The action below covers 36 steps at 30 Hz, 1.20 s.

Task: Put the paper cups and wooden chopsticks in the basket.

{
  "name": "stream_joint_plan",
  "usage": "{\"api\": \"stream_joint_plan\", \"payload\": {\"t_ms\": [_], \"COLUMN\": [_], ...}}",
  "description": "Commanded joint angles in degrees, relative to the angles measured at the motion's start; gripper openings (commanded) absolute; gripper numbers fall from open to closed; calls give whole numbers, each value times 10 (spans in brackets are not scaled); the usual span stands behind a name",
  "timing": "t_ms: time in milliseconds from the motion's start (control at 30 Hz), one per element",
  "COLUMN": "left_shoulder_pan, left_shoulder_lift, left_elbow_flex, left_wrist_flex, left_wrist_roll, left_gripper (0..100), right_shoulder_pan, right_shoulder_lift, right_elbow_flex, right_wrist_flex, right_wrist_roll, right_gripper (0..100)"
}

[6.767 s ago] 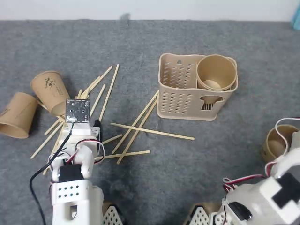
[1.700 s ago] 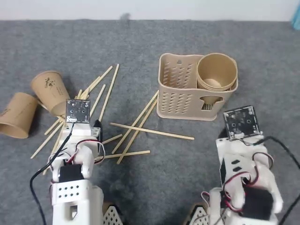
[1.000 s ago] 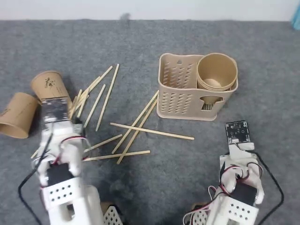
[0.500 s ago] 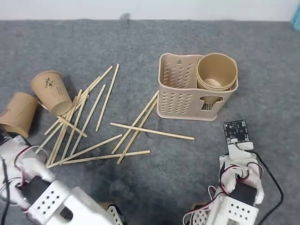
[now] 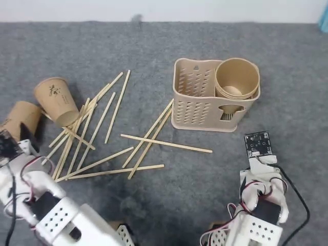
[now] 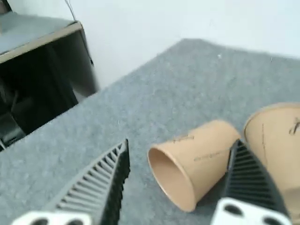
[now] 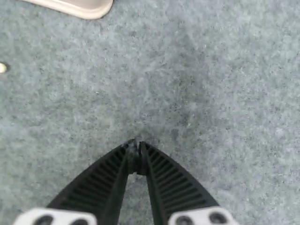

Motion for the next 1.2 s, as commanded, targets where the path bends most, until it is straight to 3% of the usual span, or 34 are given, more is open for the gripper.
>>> {"api": "stream_joint_plan", "payload": {"t_ms": [0, 200, 433, 667, 1033, 1167], "left_shoulder_pan": [5, 13, 11, 11, 19, 33], "left_shoulder_lift": [-2, 60, 317, 511, 617, 636], "left_elbow_flex": [-60, -153, -312, -371, -427, -424], "left_wrist_flex": [4, 63, 135, 141, 139, 99], "left_wrist_roll": [1, 18, 37, 41, 183, 245], "left_gripper": [320, 320, 320, 320, 320, 321], "right_shoulder_pan": [8, 8, 8, 8, 7, 7], "right_shoulder_lift": [-11, -11, -11, -11, -11, -11], "right_elbow_flex": [-4, -4, -4, -4, -4, -5], "right_wrist_flex": [2, 2, 2, 2, 2, 7], "right_wrist_roll": [7, 7, 8, 9, 31, 32], "right_gripper": [8, 8, 8, 8, 8, 8]}}
